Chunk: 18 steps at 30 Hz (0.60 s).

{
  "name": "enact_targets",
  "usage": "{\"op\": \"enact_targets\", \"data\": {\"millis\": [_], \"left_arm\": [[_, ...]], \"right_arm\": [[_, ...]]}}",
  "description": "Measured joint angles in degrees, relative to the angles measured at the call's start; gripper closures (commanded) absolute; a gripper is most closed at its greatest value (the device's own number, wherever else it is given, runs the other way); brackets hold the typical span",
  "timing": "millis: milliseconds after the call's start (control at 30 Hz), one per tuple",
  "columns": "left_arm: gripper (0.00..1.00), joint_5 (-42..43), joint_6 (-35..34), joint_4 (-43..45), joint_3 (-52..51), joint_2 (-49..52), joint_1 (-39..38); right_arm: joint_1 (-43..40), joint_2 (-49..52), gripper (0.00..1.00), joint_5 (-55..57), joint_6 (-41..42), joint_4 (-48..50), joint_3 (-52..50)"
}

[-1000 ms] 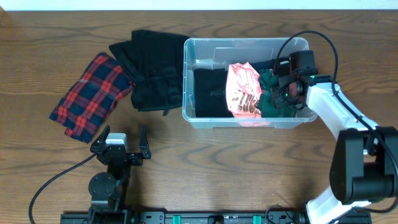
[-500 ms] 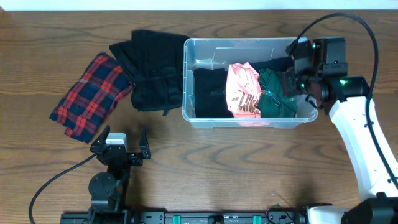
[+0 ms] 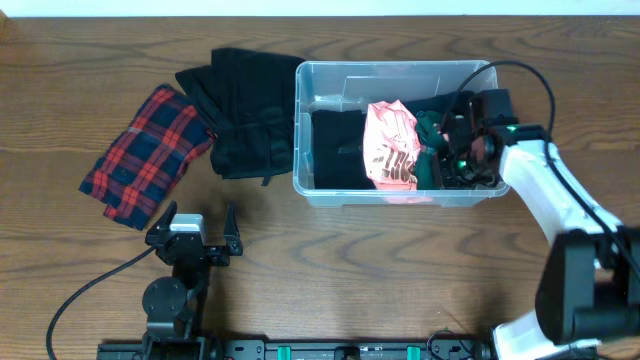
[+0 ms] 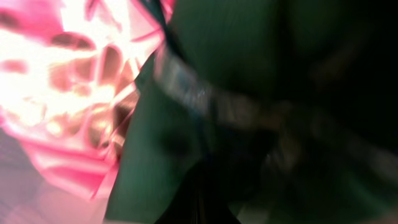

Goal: Pack container
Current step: 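Press the green garment flat inside the container with the right gripper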

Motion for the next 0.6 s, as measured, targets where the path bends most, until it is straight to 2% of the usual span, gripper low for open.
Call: {"op": "enact_targets", "data": {"millis": [200,333,433,600], "left_arm": [[0.02,0.0,0.0,0.0,0.0,0.0,0.0],[0.02,0.0,0.0,0.0,0.0,0.0,0.0],[0.02,0.0,0.0,0.0,0.0,0.0,0.0],[0.02,0.0,0.0,0.0,0.0,0.0,0.0]], "right_arm": [[0.0,2.3,0.99,-1.2,0.1,0.2,0.3],[0.0,2.0,0.99,-0.3,0.2,-3.2,2.8],[0.0,-0.2,0.99,0.3,0.2,-6.5,7.7],[0.0,-7.3,0.99,0.6,0.2,-3.9,15.0]]}}
